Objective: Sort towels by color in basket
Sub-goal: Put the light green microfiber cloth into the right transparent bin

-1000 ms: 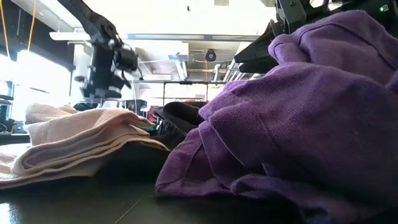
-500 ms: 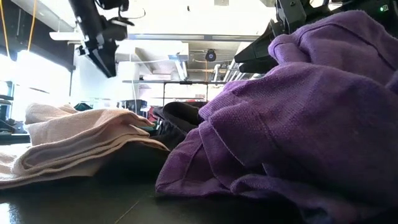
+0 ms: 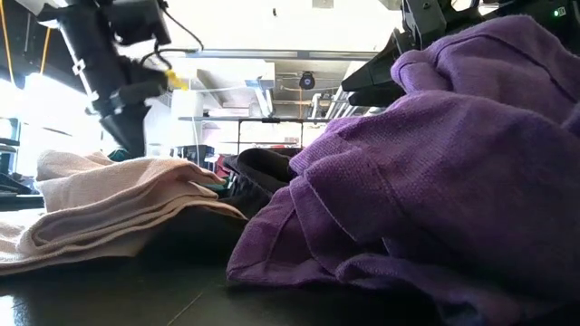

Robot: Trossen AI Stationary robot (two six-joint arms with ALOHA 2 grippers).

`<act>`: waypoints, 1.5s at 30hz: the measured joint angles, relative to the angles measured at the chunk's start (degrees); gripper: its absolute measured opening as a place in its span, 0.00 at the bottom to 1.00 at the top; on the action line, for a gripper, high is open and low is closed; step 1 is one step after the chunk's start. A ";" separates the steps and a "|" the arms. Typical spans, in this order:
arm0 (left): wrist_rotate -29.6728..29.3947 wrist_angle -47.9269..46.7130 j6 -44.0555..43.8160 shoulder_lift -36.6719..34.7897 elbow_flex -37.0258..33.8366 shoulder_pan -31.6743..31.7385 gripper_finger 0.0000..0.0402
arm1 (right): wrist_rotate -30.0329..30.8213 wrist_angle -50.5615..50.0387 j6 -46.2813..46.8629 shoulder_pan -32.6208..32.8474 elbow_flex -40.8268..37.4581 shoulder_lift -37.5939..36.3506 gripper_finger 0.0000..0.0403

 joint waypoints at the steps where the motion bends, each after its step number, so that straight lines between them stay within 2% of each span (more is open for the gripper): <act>1: -0.07 -0.87 -0.69 0.00 -0.26 0.32 0.23 | 0.00 0.00 0.00 0.00 0.00 -0.02 0.39; 7: -3.52 -8.14 -2.75 -0.65 -0.30 0.66 0.23 | 0.00 0.00 0.00 0.00 0.00 -0.02 0.39; 19: -5.76 -23.12 -11.49 -6.27 -0.30 0.70 0.23 | 0.00 0.00 0.01 0.00 0.00 -0.02 0.39; 26: -5.14 -20.09 -13.30 -11.08 -0.28 0.21 0.23 | 0.00 -0.35 0.01 0.00 0.02 -0.02 0.39; 29: -4.80 -14.49 -12.05 -11.85 -0.28 -0.42 0.23 | 0.00 -0.44 0.02 0.00 0.02 -0.02 0.39; 31: -2.29 -9.73 -9.36 -11.84 -0.28 -0.57 0.23 | 0.00 -0.44 0.02 0.00 0.02 -0.02 0.39; 34: 0.66 -2.27 -4.46 -10.98 -0.28 -0.61 0.23 | 0.00 -0.44 0.01 0.00 0.02 -0.02 0.39; 37: 0.81 1.66 -2.24 -9.12 -0.28 -0.25 0.23 | 0.00 -0.44 0.02 -0.02 0.02 -0.02 0.39; 45: -2.06 -1.04 -1.20 -2.39 -0.18 3.82 0.23 | 0.00 -1.42 0.02 0.00 0.02 -0.02 0.39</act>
